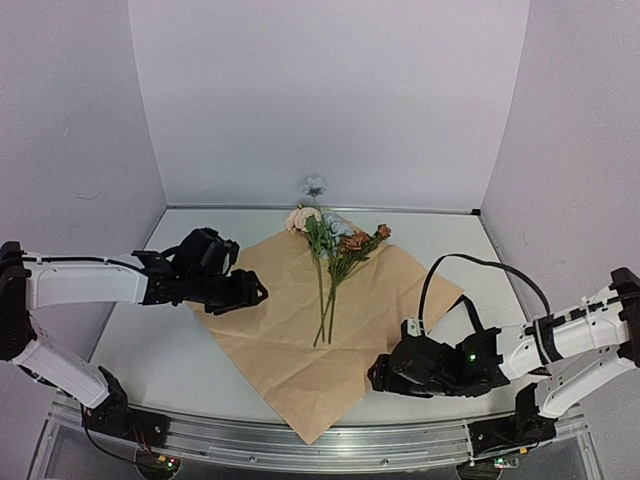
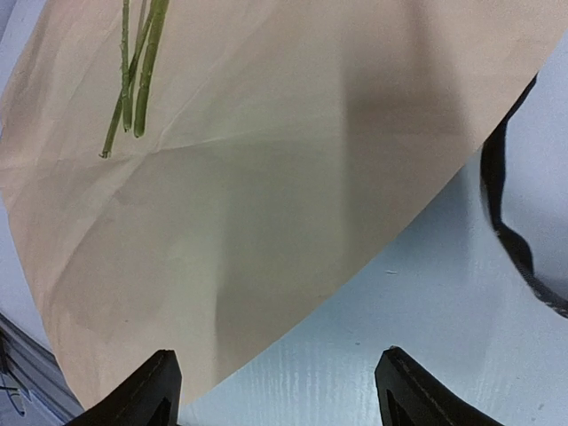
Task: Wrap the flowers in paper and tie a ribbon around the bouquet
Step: Pick up the bottom corner of the flattened wrapping paper from the center of the board, then pass from the right arm to the left, then pass from the left arm to the right
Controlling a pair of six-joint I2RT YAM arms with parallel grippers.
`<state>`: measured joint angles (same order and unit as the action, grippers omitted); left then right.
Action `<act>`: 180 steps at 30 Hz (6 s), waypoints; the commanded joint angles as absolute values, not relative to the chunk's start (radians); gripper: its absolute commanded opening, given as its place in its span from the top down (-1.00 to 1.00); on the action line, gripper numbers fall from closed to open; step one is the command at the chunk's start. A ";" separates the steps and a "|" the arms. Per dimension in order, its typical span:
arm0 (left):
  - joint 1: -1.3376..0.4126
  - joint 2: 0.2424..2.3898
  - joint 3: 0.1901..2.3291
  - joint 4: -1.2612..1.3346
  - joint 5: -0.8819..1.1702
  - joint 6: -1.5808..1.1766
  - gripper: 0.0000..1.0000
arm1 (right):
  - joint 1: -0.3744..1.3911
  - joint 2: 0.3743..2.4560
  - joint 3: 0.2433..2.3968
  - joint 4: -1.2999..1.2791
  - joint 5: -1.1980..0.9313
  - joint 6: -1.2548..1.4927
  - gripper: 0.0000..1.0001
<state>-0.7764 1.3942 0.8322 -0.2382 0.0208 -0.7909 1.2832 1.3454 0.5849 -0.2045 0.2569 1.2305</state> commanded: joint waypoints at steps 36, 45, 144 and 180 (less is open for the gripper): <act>-1.605 1.100 0.670 -0.188 -0.399 -0.366 -0.26 | 1.384 1.358 0.572 0.016 0.553 1.591 0.91; -1.813 1.268 0.657 -0.088 -0.585 -0.173 -0.27 | 1.384 1.325 0.617 -0.102 0.565 1.634 0.92; -0.989 1.666 1.242 -0.130 0.512 0.365 0.91 | 0.735 1.315 0.960 -0.294 -0.419 -0.127 -0.84; -0.989 1.595 1.252 -0.207 0.507 0.439 1.00 | 0.792 1.417 1.129 -0.284 -0.708 -0.342 -0.50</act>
<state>-0.9916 1.6371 1.2236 -0.2100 0.5034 0.4165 0.7673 1.3928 1.0591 -0.2790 -0.6617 -0.3175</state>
